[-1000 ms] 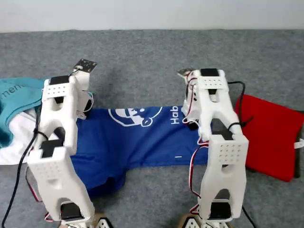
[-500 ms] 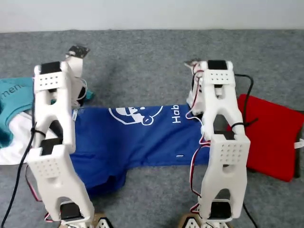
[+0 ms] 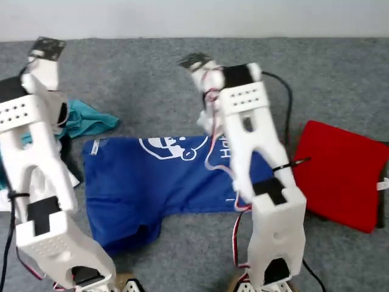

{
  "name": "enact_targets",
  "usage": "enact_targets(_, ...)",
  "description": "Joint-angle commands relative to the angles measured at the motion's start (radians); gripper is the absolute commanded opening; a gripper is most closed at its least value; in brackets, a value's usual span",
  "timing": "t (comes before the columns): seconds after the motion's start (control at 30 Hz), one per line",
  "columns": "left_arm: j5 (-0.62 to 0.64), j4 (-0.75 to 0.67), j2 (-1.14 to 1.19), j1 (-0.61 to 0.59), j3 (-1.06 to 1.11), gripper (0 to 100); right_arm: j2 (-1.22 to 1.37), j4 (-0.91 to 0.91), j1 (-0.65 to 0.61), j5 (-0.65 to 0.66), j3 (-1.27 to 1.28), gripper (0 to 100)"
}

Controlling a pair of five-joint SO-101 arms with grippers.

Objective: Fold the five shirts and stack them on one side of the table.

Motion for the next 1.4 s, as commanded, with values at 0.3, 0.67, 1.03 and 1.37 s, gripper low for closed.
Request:
enact_targets(0.3, -0.009, 0.068, -0.215, -0.057, -0.045, 1, -0.314, -0.157, -0.401, -0.097, 0.509, 1.0)
enact_targets(0.67, -0.012, 0.068, -0.46, -0.069, 0.255, 1, -0.417, -0.394, -0.696, -0.117, 0.735, 21.2)
enact_targets(1.03, -0.008, 0.068, -0.574, -0.069, 0.395, 1, -0.298, -0.472, -0.845, -0.109, 0.732, 22.9)
enact_targets(1.37, -0.008, 0.068, -0.626, -0.069, 0.453, 1, -0.194, -0.512, -0.905, -0.107, 0.732, 22.7)
